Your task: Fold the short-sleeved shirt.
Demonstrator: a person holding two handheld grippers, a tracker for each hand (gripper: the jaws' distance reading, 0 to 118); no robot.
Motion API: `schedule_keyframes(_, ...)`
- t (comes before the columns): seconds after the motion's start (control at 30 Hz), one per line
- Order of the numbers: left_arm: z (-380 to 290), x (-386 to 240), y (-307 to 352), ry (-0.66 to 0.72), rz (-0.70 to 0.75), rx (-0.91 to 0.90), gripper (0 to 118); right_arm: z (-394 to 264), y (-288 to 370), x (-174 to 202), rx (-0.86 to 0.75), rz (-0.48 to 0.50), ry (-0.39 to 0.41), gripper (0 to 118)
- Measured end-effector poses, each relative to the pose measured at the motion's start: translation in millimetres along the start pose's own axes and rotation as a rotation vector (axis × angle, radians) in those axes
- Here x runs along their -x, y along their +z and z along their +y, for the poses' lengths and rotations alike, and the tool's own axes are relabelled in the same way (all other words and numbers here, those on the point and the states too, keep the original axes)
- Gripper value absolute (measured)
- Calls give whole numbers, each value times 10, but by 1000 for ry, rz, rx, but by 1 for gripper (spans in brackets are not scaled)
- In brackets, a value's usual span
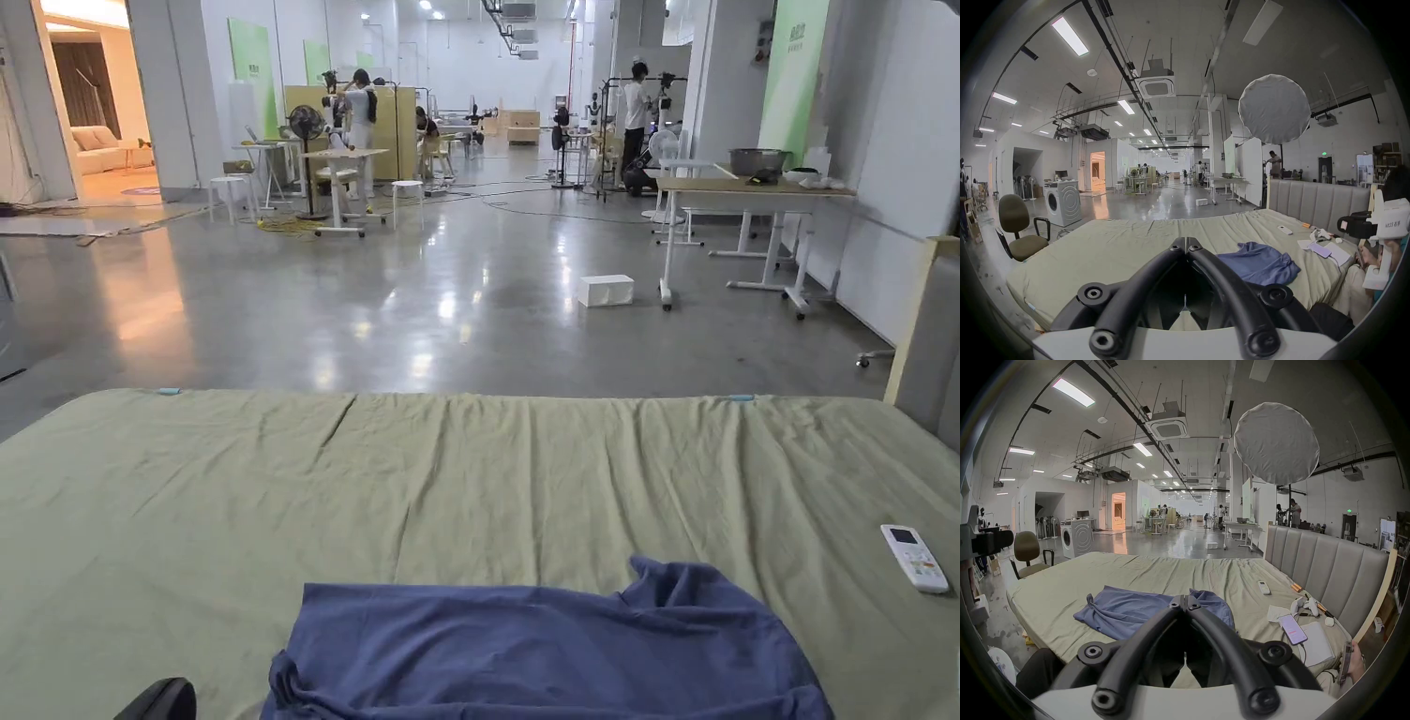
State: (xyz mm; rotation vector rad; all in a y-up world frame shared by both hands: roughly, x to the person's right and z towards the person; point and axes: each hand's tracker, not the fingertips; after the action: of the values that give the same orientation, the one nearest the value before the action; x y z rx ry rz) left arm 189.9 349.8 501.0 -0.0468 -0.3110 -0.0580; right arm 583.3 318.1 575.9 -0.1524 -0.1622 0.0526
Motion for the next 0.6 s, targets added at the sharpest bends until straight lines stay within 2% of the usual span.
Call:
schedule_keyframes(0.03,8,-1,-10,-16,9,3,0,30,3,-4,-26,0,17,0)
schedule_keyframes(0.1,12,26,-37,-17,4,4,0,26,-52,-24,2,-6,-22,0)
schedule_keyframes(0.33,-148,211,-384,26,-16,69,0,-33,-141,-52,18,10,-31,0)
schedule_keyframes(0.47,-409,401,-800,26,-24,178,0,-135,-235,-80,58,27,-43,0)
schedule_keyframes(0.6,-845,691,-1463,157,-122,373,0,-261,-375,-111,141,32,-65,0)
